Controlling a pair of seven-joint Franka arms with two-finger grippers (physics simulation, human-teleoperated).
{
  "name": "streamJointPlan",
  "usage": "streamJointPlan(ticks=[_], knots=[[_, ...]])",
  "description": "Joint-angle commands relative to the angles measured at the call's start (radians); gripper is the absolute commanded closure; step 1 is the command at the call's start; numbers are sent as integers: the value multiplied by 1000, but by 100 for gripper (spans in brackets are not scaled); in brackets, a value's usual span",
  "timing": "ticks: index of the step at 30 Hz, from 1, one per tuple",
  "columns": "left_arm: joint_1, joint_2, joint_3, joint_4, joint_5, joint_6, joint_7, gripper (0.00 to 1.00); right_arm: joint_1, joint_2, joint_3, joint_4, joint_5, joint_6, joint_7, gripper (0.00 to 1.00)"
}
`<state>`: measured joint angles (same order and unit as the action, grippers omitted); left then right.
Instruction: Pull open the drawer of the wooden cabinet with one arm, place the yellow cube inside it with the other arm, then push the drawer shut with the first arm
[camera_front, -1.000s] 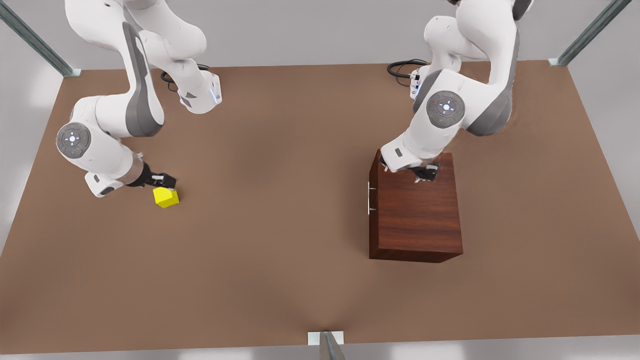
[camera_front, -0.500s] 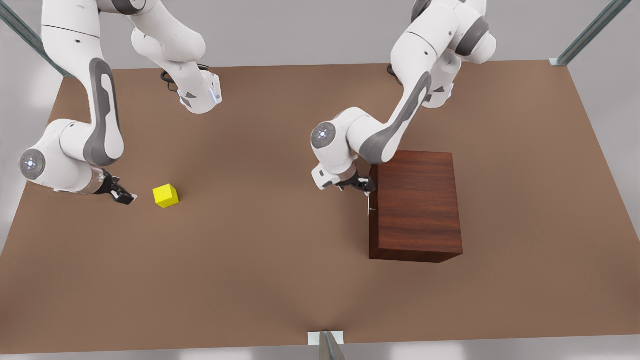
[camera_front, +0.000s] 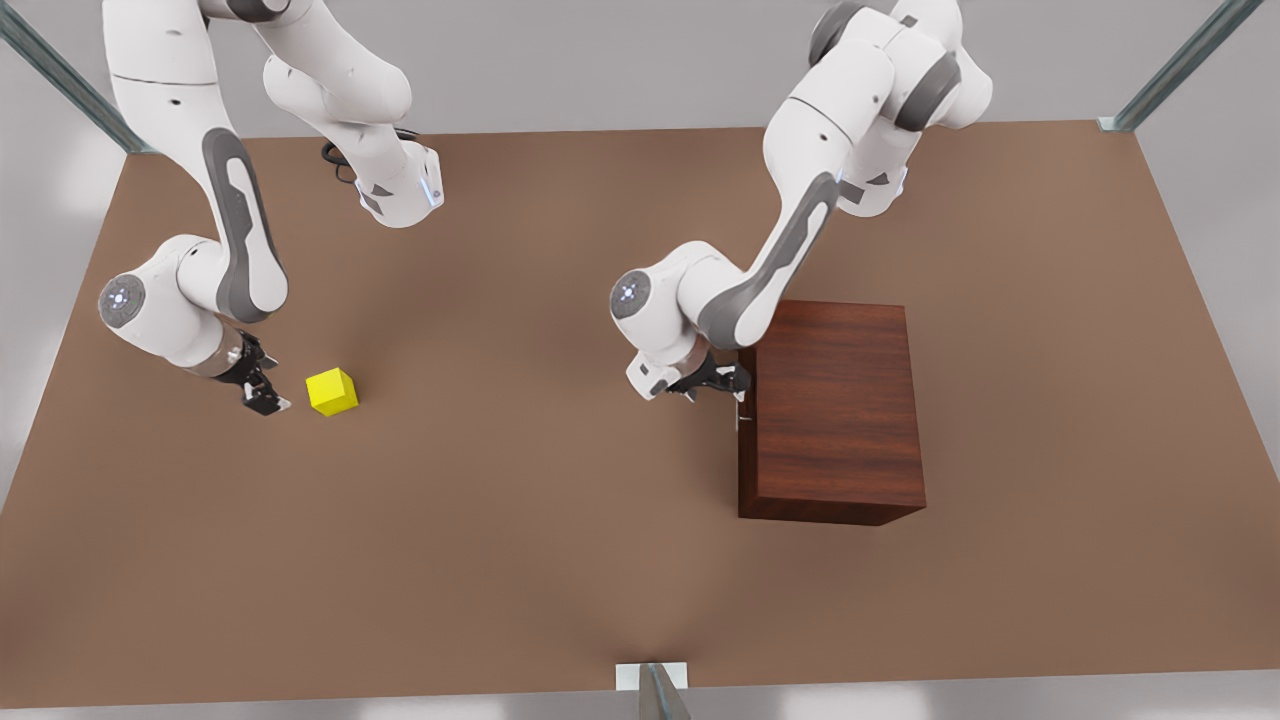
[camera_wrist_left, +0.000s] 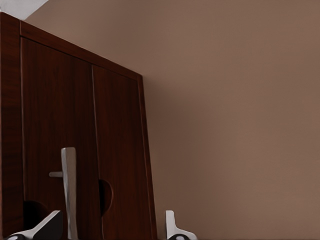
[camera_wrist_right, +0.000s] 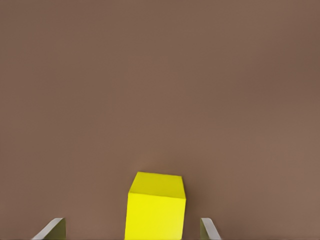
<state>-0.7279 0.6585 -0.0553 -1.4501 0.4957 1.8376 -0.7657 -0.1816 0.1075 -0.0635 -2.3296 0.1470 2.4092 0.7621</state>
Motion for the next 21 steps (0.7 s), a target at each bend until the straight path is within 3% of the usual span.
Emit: streamJointPlan(ticks=[1, 21], knots=[[-4, 4, 0, 0, 17, 2, -231, 0, 2, 11, 1, -7, -3, 80, 204, 0], [-27, 39, -3, 17, 20, 86, -250, 0, 54, 93, 4, -77, -66, 162, 241, 0]])
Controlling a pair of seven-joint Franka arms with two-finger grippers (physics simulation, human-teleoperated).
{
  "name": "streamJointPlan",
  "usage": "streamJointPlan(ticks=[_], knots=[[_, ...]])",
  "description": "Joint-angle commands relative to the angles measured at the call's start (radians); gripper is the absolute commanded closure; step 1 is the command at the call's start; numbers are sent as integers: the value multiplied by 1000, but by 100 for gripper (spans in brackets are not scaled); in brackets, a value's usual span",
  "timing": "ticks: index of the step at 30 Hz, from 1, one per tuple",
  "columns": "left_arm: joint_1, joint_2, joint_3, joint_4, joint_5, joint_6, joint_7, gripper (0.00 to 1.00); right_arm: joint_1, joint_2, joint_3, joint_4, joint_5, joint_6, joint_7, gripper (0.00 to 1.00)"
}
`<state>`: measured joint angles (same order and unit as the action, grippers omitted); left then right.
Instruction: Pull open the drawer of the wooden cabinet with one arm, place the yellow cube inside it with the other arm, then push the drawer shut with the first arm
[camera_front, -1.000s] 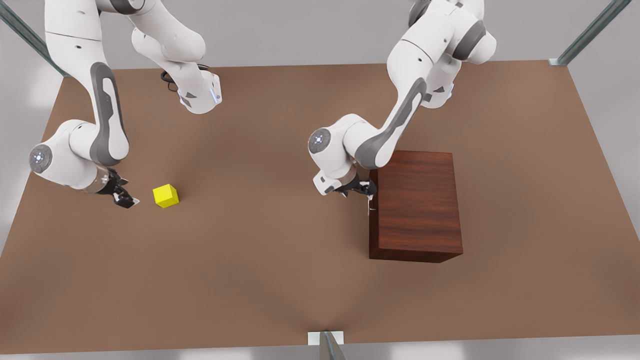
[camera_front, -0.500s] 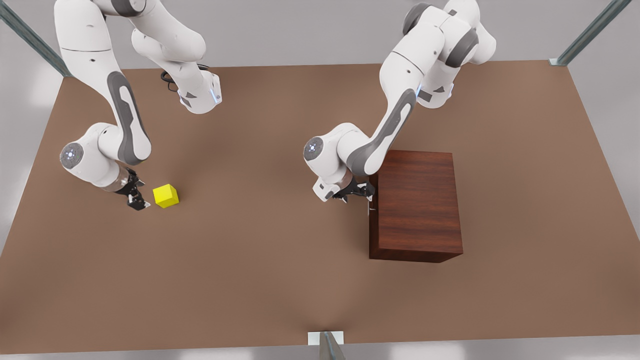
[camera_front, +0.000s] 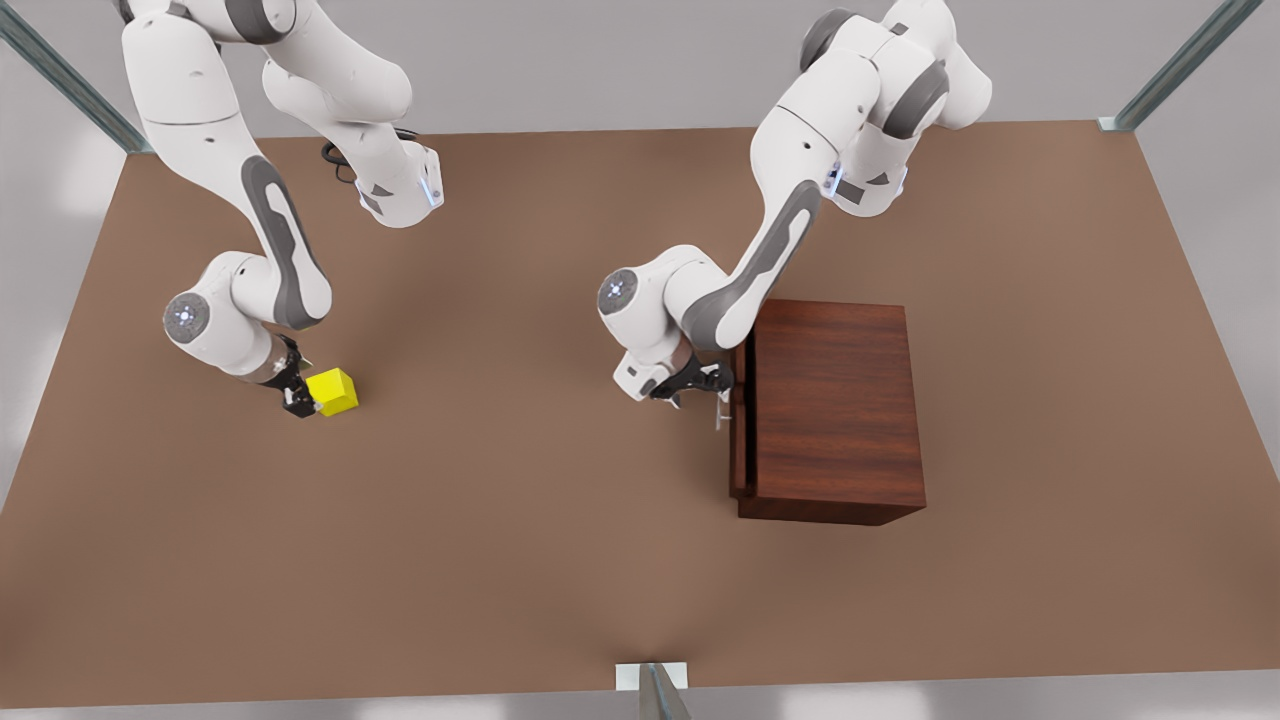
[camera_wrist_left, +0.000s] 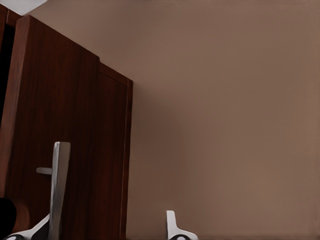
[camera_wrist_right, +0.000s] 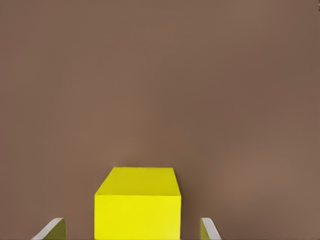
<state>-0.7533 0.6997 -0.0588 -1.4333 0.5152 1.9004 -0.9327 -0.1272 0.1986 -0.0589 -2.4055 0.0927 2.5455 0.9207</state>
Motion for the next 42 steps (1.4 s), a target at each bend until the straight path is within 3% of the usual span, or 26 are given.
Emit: streamJointPlan(ticks=[1, 15, 23, 26, 34, 42], knots=[[-5, 1, -1, 2, 0, 36, -81, 0, 0, 7, 1, -1, -11, 25, 86, 0], [-34, 3, -1, 31, 6, 52, -54, 0, 8, 101, -2, -6, -14, 153, 113, 0], [-52, 4, -3, 31, 8, 97, -40, 0, 8, 104, -2, -6, -14, 154, 127, 0], [-57, 4, -1, 33, 8, 108, -38, 0, 8, 102, -1, -6, -14, 154, 127, 5], [-72, 4, -3, 34, 8, 132, -41, 0, 15, 94, 4, -18, -16, 153, 132, 2], [-87, 4, -3, 47, 6, 132, -43, 0, 15, 97, 4, -21, -16, 150, 122, 30]])
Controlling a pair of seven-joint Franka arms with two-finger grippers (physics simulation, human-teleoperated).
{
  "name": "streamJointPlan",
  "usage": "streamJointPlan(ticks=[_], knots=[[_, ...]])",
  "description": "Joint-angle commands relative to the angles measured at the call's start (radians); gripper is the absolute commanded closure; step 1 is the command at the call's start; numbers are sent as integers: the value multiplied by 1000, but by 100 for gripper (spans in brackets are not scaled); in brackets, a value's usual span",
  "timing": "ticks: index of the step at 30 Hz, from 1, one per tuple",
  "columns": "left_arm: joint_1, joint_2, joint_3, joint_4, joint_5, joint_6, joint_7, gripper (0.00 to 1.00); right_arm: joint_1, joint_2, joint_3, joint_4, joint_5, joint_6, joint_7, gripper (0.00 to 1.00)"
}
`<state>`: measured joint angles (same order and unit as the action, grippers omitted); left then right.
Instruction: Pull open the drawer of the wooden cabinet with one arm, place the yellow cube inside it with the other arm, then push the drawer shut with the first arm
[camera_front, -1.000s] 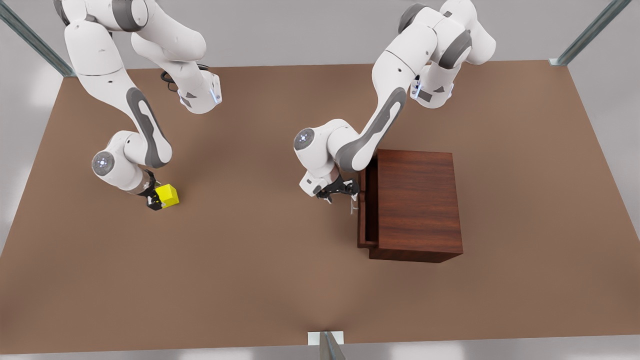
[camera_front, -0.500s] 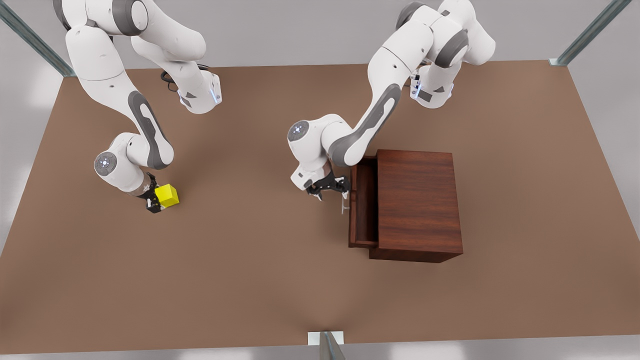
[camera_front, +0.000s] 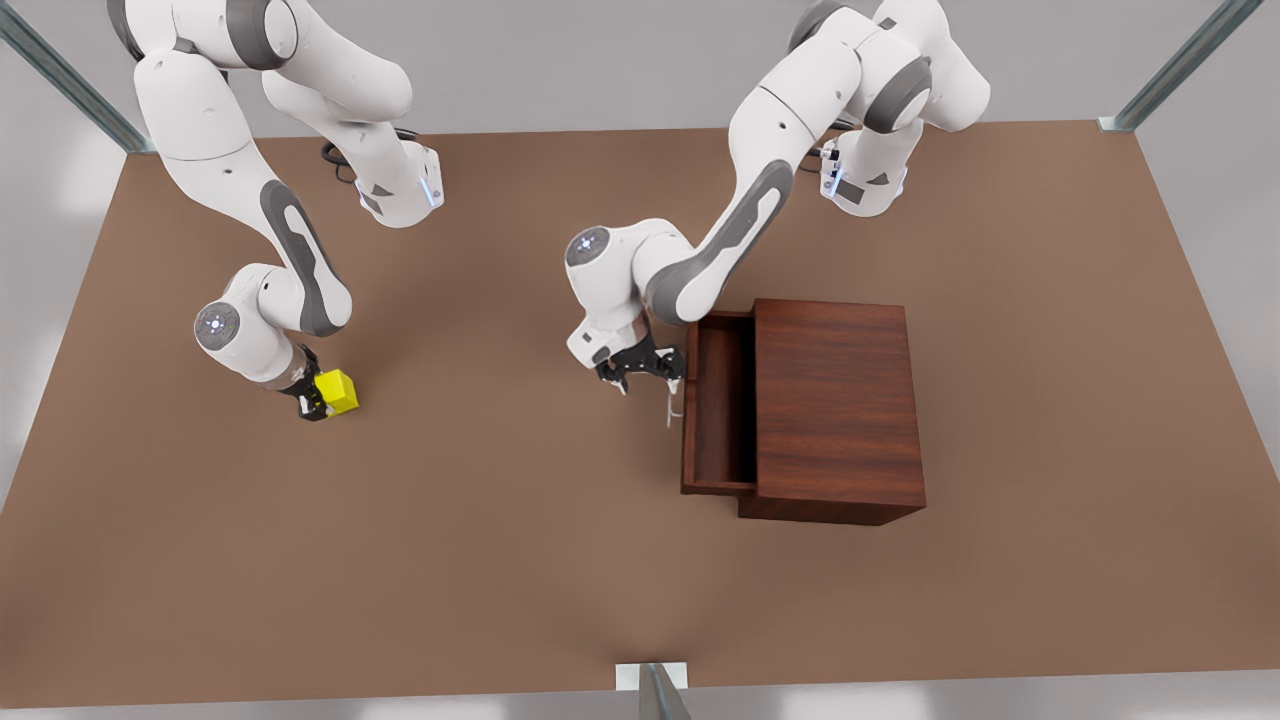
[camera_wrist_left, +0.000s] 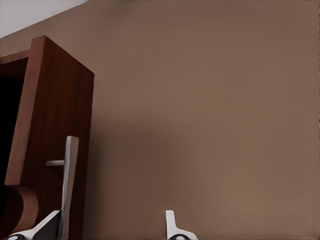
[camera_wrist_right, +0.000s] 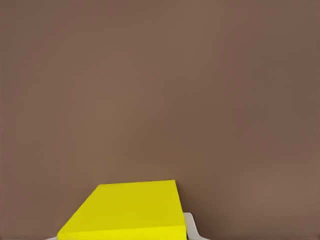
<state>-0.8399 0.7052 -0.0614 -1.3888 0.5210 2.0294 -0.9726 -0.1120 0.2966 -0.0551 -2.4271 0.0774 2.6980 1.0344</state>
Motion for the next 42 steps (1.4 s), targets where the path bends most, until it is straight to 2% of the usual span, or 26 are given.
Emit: streamJointPlan(ticks=[1, 4, 7, 9, 10, 12, 15, 16, 17, 18, 19, 25, 33, 35, 36, 40, 42], knots=[[-1, -3, 0, 1, 1, 2, 0, 0, 0, -1, 0, 0, -1, -3, 7, 33], [-10, -13, 0, 2, -2, -17, 3, 0, 0, -4, 0, 2, -1, -3, 13, 37], [-27, -30, -21, 43, -12, -144, 8, 0, 0, -13, 0, 2, -1, -9, 10, 40], [-12, -78, -12, 88, -127, -257, 74, 0, 0, -24, -2, 6, -1, -32, 10, 41], [38, -148, -11, 90, -185, -343, 170, 0, 0, -37, -2, 8, -1, -44, 13, 41], [172, -225, -9, 90, -266, -475, 316, 0, 2, -65, 0, 28, 1, -125, 19, 41], [634, -383, -8, 31, -464, -572, 888, 0, 15, -106, 4, 71, 2, -239, 52, 41], [777, -502, -6, -143, -518, -396, 979, 0, 35, -126, 4, 102, 4, -290, 96, 41], [811, -549, -14, -176, -542, -362, 982, 0, 40, -137, 8, 152, 4, -375, 136, 41], [811, -517, -15, -61, -526, -451, 982, 0, 52, -143, 21, 198, 4, -443, 193, 41], [832, -490, -12, -53, -533, -472, 985, 0, 77, -145, 27, 241, 4, -506, 240, 41], [835, -474, -14, -59, -533, -446, 974, 0, 268, -128, 27, 496, 16, -793, 614, 41], [837, -474, -12, -70, -533, -463, 960, 0, 462, -4, 27, 795, 87, -971, 1026, 40], [846, -474, -11, -76, -535, -481, 888, 76, 517, 32, 27, 861, 99, -972, 1147, 41], [854, -474, -11, -73, -538, -495, 878, 100, 545, 58, 27, 904, 100, -972, 1217, 40], [872, -474, -11, -68, -569, -498, 876, 100, 595, 110, 27, 991, 139, -954, 1421, 40], [860, -472, -14, -70, -567, -497, 755, 100, 646, 156, 29, 1059, 162, -937, 1516, 40]])
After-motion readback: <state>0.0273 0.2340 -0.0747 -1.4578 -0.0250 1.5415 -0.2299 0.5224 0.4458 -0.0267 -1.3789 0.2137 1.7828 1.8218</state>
